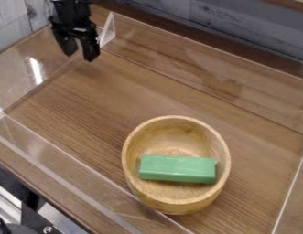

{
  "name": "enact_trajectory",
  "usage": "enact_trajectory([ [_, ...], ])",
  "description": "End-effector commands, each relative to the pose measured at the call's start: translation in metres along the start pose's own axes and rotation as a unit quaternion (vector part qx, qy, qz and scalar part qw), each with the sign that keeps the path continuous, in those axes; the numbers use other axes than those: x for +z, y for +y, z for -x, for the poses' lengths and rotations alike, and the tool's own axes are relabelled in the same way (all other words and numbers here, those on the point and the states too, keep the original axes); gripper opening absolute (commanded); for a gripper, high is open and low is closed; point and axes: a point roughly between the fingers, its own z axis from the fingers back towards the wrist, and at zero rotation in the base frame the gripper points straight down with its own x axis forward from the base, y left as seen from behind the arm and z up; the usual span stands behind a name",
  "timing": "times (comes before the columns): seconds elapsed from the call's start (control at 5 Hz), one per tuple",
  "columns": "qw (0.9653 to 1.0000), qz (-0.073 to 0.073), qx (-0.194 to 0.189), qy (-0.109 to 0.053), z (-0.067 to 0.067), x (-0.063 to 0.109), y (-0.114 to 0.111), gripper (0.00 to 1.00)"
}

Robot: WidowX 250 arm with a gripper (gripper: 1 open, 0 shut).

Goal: Put the green block in the brown bowl

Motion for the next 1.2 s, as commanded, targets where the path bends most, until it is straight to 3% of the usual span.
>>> enact_trajectory([
  [0.0, 0.9995, -0.018, -0.006, -0.027, -0.0114, 0.0213, 0.0023, 1.00],
  [1.0, 0.9997, -0.016, -0.002, -0.020, -0.0120, 0.0209, 0.0017, 1.00],
])
